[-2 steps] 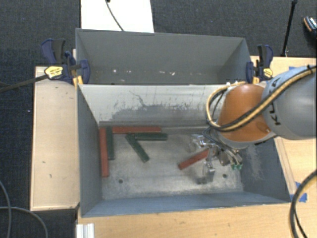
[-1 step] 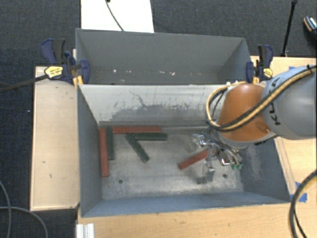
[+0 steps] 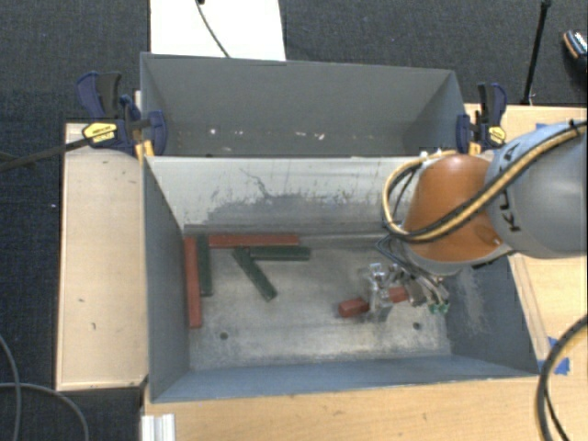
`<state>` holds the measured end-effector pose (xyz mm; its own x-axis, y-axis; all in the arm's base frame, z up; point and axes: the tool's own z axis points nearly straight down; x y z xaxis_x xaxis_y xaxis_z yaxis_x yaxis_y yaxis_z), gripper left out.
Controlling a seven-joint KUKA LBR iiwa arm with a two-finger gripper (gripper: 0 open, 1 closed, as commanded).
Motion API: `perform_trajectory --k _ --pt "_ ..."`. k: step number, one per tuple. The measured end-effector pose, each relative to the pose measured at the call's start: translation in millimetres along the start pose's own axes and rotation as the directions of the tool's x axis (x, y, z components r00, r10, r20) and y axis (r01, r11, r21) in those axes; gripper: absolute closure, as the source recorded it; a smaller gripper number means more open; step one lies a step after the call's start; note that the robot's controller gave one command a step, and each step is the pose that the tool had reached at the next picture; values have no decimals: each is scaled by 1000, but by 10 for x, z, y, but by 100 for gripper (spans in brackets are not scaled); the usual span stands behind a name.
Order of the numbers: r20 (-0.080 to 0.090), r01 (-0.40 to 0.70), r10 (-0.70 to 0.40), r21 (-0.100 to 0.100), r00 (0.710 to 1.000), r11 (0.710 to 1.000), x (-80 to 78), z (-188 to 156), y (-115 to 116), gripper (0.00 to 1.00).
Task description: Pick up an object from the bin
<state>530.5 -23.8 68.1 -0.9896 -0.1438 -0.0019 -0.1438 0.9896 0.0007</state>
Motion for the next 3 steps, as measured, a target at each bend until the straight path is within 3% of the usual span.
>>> perform_trajectory --k 3 --pt "5 -14 14 1 1000 1000 -45 -908 -5 100"
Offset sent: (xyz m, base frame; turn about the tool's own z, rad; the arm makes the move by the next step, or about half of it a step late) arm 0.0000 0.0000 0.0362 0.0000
